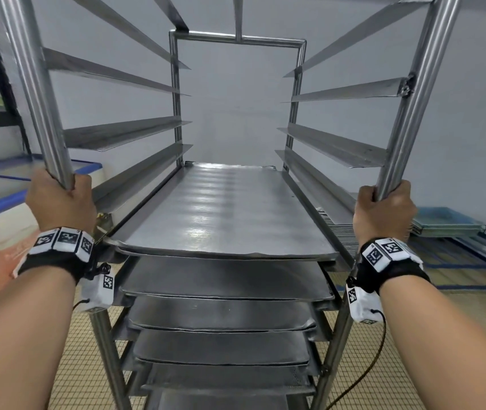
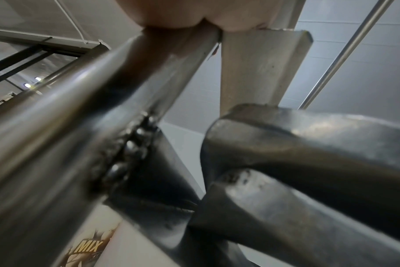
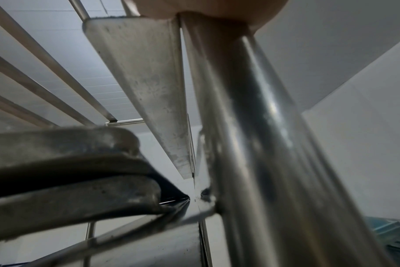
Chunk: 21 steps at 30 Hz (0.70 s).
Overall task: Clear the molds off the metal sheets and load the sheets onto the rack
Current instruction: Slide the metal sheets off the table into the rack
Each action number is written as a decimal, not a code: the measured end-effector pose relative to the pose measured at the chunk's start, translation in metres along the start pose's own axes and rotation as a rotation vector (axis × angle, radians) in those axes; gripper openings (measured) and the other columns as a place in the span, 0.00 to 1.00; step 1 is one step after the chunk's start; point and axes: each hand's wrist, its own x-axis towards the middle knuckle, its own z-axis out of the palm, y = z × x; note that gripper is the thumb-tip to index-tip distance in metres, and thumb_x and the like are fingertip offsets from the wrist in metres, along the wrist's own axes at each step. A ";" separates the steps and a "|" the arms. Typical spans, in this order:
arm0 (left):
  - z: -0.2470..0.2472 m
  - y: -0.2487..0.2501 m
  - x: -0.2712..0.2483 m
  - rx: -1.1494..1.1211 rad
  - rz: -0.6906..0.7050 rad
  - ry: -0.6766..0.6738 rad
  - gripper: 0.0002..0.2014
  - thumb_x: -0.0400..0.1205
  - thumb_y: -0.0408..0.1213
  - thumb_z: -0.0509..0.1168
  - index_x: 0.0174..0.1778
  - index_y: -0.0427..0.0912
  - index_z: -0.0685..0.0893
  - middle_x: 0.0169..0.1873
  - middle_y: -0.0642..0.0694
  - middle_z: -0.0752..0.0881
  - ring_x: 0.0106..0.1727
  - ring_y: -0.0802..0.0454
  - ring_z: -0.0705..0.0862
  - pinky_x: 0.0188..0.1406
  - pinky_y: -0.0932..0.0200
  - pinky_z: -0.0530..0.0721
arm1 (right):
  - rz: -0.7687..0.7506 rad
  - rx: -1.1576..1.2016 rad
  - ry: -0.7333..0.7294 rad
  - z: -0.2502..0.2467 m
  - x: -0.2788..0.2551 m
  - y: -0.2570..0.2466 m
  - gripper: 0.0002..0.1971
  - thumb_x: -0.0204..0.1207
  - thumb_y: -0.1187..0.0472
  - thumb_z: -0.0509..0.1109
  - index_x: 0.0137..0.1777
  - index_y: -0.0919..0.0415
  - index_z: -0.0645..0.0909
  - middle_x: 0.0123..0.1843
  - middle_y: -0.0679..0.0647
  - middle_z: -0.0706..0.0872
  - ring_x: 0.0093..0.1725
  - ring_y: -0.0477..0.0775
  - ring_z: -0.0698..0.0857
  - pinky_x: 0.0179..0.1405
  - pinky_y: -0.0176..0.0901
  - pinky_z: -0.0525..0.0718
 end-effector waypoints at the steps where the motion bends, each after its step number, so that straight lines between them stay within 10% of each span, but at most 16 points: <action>1: 0.007 0.001 0.000 -0.004 -0.003 -0.002 0.15 0.76 0.48 0.58 0.41 0.37 0.74 0.35 0.36 0.76 0.35 0.41 0.73 0.33 0.51 0.69 | -0.002 0.009 -0.001 0.007 0.004 0.003 0.12 0.77 0.59 0.68 0.51 0.70 0.76 0.35 0.60 0.81 0.32 0.62 0.79 0.33 0.48 0.78; 21: 0.164 -0.014 0.042 -0.063 -0.007 -0.046 0.20 0.77 0.48 0.58 0.49 0.32 0.75 0.44 0.28 0.81 0.44 0.32 0.81 0.41 0.41 0.81 | -0.005 0.011 0.012 0.160 0.072 0.045 0.12 0.77 0.62 0.66 0.52 0.72 0.76 0.33 0.59 0.78 0.30 0.62 0.78 0.31 0.50 0.76</action>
